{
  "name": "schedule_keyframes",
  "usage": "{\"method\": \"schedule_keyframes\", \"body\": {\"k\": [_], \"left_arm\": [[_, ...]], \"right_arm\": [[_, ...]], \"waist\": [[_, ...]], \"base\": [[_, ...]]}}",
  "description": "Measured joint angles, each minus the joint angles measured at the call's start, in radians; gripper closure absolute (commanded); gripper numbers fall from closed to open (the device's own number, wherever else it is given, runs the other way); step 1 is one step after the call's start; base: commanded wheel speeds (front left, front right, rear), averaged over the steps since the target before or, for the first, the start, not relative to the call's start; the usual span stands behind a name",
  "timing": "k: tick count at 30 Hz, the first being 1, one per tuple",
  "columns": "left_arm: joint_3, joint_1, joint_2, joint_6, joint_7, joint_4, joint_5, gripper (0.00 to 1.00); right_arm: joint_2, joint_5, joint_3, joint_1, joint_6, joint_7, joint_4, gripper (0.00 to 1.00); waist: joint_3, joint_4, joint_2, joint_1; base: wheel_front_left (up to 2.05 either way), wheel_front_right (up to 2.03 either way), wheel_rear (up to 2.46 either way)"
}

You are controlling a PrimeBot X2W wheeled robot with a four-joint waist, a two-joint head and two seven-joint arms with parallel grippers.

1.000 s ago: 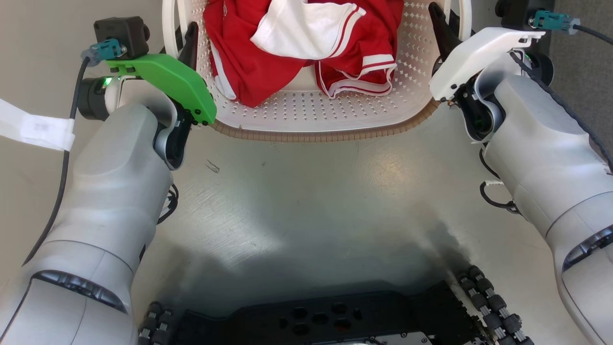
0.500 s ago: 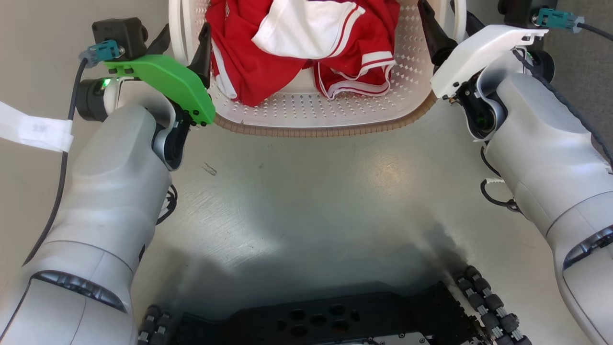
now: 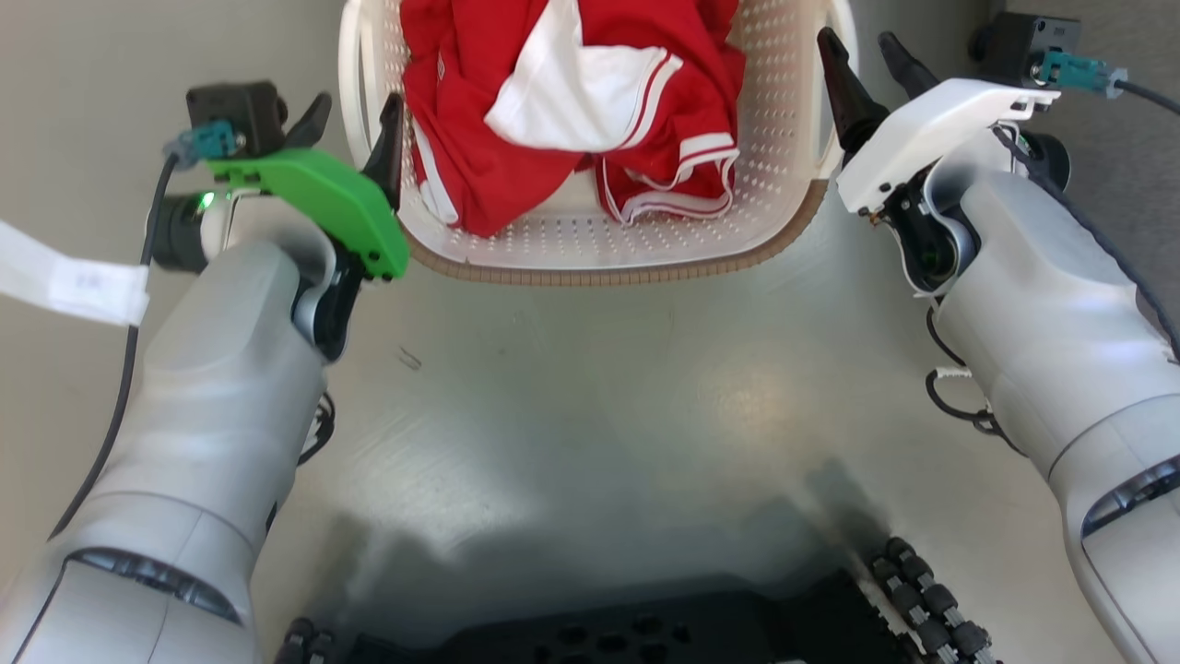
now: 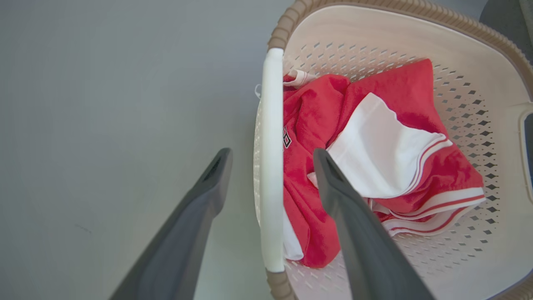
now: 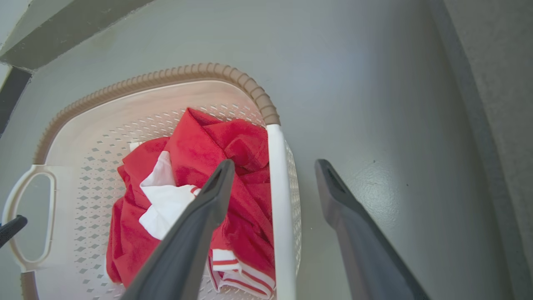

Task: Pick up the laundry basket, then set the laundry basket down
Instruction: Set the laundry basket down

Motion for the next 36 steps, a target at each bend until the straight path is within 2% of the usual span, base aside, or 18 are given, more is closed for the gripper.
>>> {"method": "schedule_keyframes", "body": {"k": [15,20,36], "left_arm": [[0.049,0.118,0.040,0.000,0.000,-0.117,0.040,0.00],[0.089,0.156,0.067,0.000,0.000,-0.185,0.053,0.00],[0.217,0.362,0.092,0.000,0.000,-0.378,0.114,0.00]], "right_arm": [[-0.009,-0.072,-0.085,0.119,0.000,0.000,-0.106,0.00],[-0.012,-0.095,-0.119,0.162,0.001,0.000,-0.158,0.00],[-0.030,-0.195,-0.223,0.365,0.001,0.000,-0.301,0.00]], "waist": [[-0.198,-0.006,0.0000,0.0000],[-0.268,-0.007,0.0000,-0.0001],[-0.497,-0.001,0.0000,-0.0001]], "base": [[0.00,0.00,0.00],[0.00,0.00,0.00],[0.00,0.00,0.00]]}}
